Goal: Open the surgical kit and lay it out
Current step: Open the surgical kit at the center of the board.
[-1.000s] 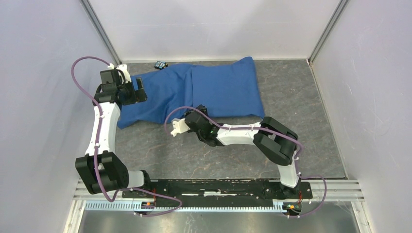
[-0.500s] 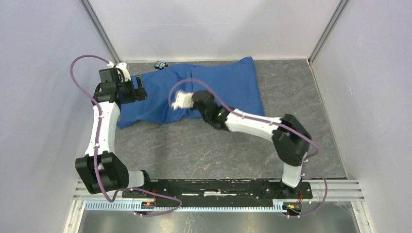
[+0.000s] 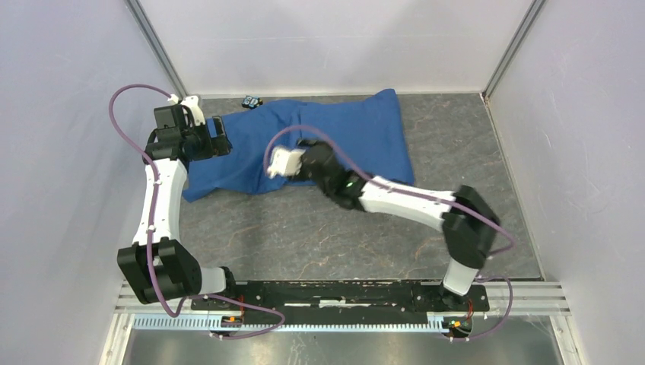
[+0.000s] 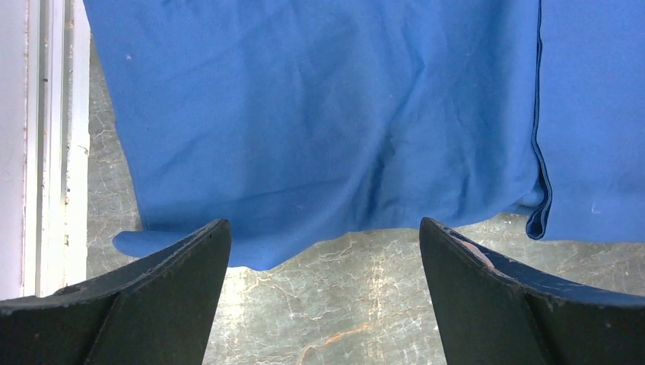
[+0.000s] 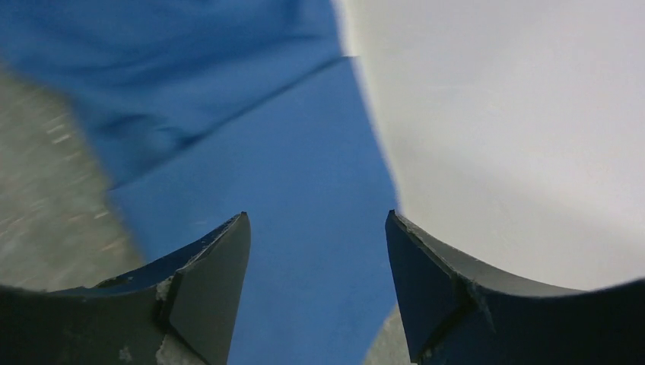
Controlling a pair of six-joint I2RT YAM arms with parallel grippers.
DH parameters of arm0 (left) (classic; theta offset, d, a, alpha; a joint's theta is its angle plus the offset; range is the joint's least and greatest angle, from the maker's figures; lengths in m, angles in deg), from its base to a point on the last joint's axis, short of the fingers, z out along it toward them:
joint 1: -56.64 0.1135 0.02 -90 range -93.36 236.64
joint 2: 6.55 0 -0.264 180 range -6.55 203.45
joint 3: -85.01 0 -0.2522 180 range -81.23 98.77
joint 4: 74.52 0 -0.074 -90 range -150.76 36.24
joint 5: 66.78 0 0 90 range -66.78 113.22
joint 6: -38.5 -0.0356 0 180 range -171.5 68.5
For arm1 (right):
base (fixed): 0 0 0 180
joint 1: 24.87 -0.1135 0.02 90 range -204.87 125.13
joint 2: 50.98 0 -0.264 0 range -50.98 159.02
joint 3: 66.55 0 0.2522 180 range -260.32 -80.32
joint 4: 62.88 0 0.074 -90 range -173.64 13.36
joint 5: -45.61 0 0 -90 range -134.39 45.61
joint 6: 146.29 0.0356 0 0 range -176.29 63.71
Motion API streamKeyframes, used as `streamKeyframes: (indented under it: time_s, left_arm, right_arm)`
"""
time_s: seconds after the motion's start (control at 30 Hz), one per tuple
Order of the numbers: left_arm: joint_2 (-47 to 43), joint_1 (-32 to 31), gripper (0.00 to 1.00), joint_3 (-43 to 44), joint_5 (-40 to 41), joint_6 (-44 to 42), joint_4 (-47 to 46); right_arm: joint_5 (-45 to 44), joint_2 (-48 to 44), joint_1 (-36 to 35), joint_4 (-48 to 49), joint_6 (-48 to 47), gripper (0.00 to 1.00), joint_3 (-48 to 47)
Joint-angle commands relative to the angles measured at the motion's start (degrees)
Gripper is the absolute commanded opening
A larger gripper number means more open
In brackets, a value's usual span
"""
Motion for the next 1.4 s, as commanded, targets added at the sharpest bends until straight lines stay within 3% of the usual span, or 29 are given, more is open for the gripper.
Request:
streamKeyframes:
  time_s: [0.0,0.07,0.1,0.43,0.53,0.63,0.83,0.97,1.0,1.2,1.37]
  left_arm:
    - [-1.3,0.3,1.00,1.3,0.4,-1.4,-0.4]
    - [-1.6,0.3,1.00,0.8,0.9,-1.6,-0.4]
    - [-1.6,0.3,1.00,0.5,1.1,-1.6,-0.4]
    - [-0.3,0.2,1.00,0.0,1.4,-3.0,-0.9]
    - [0.1,0.3,1.00,0.3,1.1,-2.7,-0.9]
    - [0.3,0.3,1.00,0.4,1.0,-2.6,-0.9]
    - [0.2,0.3,1.00,0.5,1.0,-2.6,-1.0]
    - [0.2,0.3,1.00,0.4,0.9,-2.6,-1.0]
    - [0.3,0.3,1.00,0.3,0.8,-2.6,-1.1]
    - [0.1,0.3,1.00,0.6,0.7,-2.6,-1.0]
    - [0.0,0.3,1.00,1.1,0.3,-2.4,-1.1]
  right_arm:
    - [-6.0,8.4,-3.9,-0.4,-4.4,0.80,0.8]
    - [-7.7,10.9,-4.9,0.1,-5.7,0.97,0.6]
    - [-8.5,12.1,-5.4,0.6,-6.4,0.98,0.7]
    - [-13.0,18.2,-6.5,6.4,-12.2,0.98,1.4]
    - [-13.2,19.5,-6.4,7.3,-13.2,0.93,1.1]
    - [-13.5,20.0,-6.3,7.6,-13.4,0.83,0.7]
    - [-12.7,17.5,-5.9,6.4,-12.0,0.48,0.8]
    - [-12.6,15.5,-5.4,5.6,-10.5,0.04,0.9]
    - [-12.4,14.7,-5.1,5.5,-10.0,0.00,0.9]
    - [-8.3,10.9,-0.5,1.0,-3.5,0.00,-2.6]
    - [2.1,7.2,7.6,-5.4,7.7,0.00,-7.8]
